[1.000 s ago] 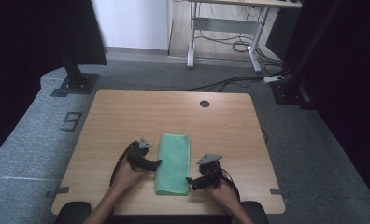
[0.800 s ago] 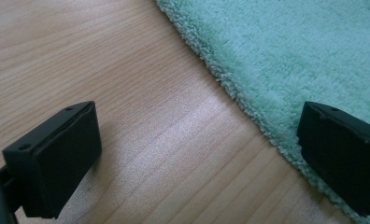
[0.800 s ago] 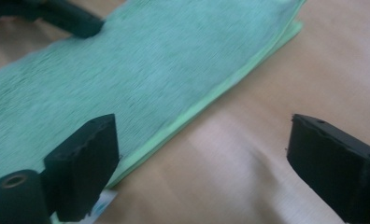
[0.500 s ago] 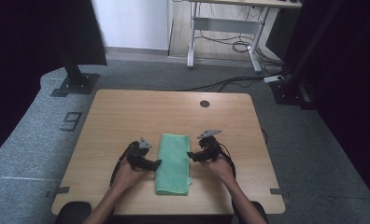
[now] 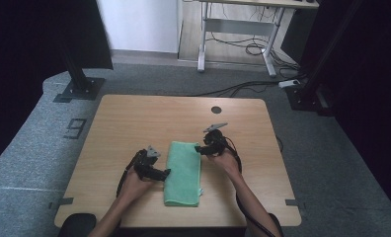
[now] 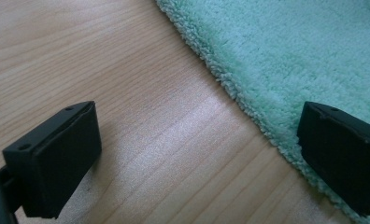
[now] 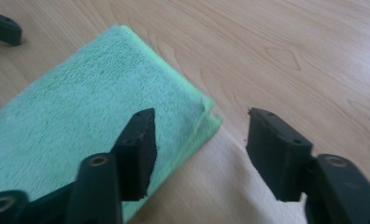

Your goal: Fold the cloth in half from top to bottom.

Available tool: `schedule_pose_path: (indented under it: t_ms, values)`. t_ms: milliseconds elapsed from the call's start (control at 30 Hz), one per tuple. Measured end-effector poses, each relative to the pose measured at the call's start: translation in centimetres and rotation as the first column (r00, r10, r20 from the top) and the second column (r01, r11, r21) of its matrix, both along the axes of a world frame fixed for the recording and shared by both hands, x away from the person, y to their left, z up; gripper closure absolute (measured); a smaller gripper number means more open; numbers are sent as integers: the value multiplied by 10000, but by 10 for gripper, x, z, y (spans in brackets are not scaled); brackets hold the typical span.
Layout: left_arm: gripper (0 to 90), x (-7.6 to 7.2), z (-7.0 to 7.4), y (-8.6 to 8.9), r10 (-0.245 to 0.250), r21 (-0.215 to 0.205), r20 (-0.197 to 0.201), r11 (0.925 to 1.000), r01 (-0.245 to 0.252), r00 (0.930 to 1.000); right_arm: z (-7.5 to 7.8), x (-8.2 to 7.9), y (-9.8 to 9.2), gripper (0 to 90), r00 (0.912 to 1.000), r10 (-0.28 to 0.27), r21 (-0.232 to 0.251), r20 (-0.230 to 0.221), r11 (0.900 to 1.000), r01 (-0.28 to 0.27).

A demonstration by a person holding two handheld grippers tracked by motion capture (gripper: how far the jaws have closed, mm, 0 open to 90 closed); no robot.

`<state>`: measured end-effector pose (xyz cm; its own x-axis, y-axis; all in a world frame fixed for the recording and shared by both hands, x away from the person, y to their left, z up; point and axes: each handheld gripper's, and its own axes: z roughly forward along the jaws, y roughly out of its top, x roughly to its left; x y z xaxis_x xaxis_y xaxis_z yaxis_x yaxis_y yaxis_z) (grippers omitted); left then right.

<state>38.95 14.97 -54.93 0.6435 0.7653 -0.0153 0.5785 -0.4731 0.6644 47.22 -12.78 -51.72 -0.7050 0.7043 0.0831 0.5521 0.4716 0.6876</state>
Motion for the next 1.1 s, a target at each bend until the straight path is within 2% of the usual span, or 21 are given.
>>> schedule_pose_path:
  t_ms: [233,333,433,467,600,667,700,800,933,1100]
  values:
    - [1,0,0,0,-4,2,-3,10000,4,10000,-11,17,14,478,9999,139,-778,-84,9969,-145]
    - [1,0,0,0,-1,-9,-5,10000,1,10000,-18,21,15,454,9994,202,-697,-265,9973,-220]
    - [1,0,0,0,-15,9,-8,10000,15,10000,-20,22,15,469,9993,328,-523,-164,9981,-336]
    - [1,0,0,0,1,0,-3,10000,-1,10000,-20,22,15,492,9992,386,-538,-127,9978,-392]
    - [1,0,0,0,-2,7,-3,10000,2,10000,-20,16,17,687,9975,697,-386,-97,9968,-700]
    - [1,0,0,0,-4,8,-3,10000,4,10000,-21,15,18,796,9969,735,-109,-270,9972,-738]
    - [1,0,0,0,-3,7,-3,10000,3,10000,-21,15,17,815,9963,748,90,-411,9972,-745]
    - [1,0,0,0,-2,1,-2,10000,2,10000,-21,15,17,840,9961,622,229,-628,9979,-609]
    - [7,0,0,0,-18,-44,2,10000,18,10000,-19,13,21,844,9970,639,-161,-437,9978,-647]
    - [14,-6,3,-4,-243,-112,-24,9996,243,9997,-18,13,22,843,9967,714,-320,-386,9968,-727]
